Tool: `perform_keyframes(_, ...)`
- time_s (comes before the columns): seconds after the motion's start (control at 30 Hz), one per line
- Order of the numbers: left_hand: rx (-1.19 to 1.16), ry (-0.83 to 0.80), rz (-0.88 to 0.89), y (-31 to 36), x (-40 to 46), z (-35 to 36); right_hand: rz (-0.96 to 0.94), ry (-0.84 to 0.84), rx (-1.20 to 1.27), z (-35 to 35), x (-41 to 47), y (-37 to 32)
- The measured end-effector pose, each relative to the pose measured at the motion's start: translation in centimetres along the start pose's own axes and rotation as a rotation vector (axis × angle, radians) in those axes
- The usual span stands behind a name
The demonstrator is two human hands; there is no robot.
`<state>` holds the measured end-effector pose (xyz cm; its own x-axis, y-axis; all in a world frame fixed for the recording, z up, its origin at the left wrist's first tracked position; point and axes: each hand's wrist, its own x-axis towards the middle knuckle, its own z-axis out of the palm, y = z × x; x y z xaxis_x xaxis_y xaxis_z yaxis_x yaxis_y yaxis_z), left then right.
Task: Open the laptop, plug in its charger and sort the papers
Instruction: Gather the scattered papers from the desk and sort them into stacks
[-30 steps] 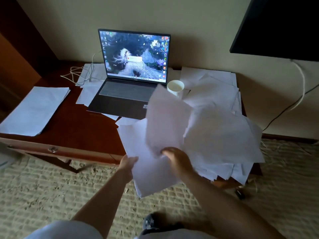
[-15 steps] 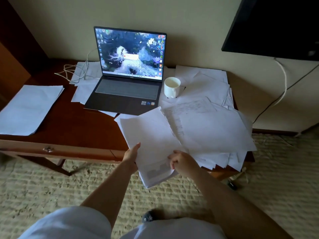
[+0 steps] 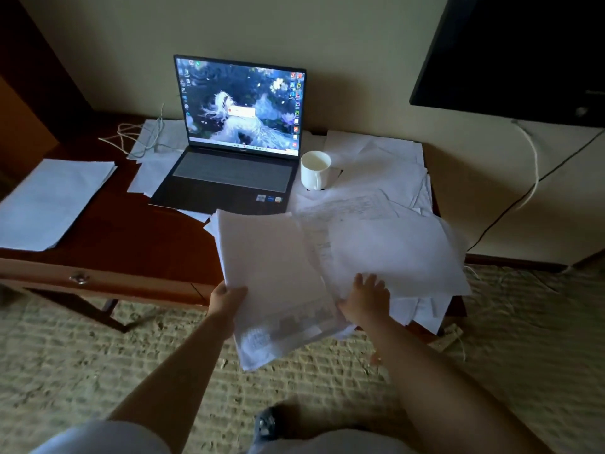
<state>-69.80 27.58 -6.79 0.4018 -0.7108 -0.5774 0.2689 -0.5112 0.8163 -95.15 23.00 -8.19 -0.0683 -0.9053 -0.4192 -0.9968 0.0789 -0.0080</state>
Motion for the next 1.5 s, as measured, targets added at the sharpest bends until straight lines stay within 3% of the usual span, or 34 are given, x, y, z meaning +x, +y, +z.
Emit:
perform_keyframes(0.13,-0.046,0.095,-0.025,-1.3,-1.7,0.6,-0.043,0.100,-0.038,0.1,-0.1,0.2)
perform_keyframes(0.23,-0.084,0.105,-0.038,-1.9,-2.3,1.8,-0.079,0.276,0.228,-1.3,0.0,1.1)
perform_keyframes(0.33,-0.135,-0.001,-0.092,-2.1,-3.3,2.9,-0.374,0.456,0.528,-2.5,-1.3,-0.2)
perform_keyframes(0.4,-0.151,-0.096,-0.137,-2.3,-4.0,3.3,-0.578,0.457,0.531,-1.9,-2.2,-1.6)
perform_keyframes(0.47,-0.184,-0.128,-0.181,-2.6,-4.5,3.5,-0.633,0.332,0.520,-1.3,-2.8,-2.3)
perform_keyframes(0.6,-0.299,-0.040,-0.253,-2.4,-4.4,3.5,-0.529,0.141,0.545,-0.4,-2.5,-1.0)
perform_keyframes(0.67,-0.331,-0.028,-0.253,-2.1,-3.8,3.2,-0.440,0.031,0.700,-0.7,-2.6,-0.2)
perform_keyframes(0.73,-0.369,-0.052,-0.249,-1.9,-3.6,2.9,-0.365,-0.055,0.928,-1.4,-3.0,0.1)
perform_keyframes(0.87,-0.465,-0.164,-0.196,-0.8,-2.9,2.3,-0.236,-0.114,1.117,-1.6,-3.0,0.5)
perform_keyframes(0.93,-0.392,-0.225,-0.219,-0.1,-2.6,2.2,-0.224,-0.151,1.109,-1.9,-2.9,0.8)
perform_keyframes(1.03,-0.207,-0.242,-0.244,0.5,-2.1,2.3,-0.234,-0.283,0.891,-3.0,-2.9,1.0)
perform_keyframes(1.2,-0.112,-0.230,-0.243,0.6,-2.1,2.6,-0.255,-0.253,0.598,-3.2,-1.9,1.2)
perform_keyframes(1.33,-0.097,-0.264,-0.243,0.3,-1.2,2.2,-0.148,-0.087,0.644,-3.2,-1.0,0.2)
perform_keyframes(1.5,-0.057,-0.247,-0.289,0.7,0.0,2.4,-0.072,-0.126,0.603,-2.4,0.5,-1.5)
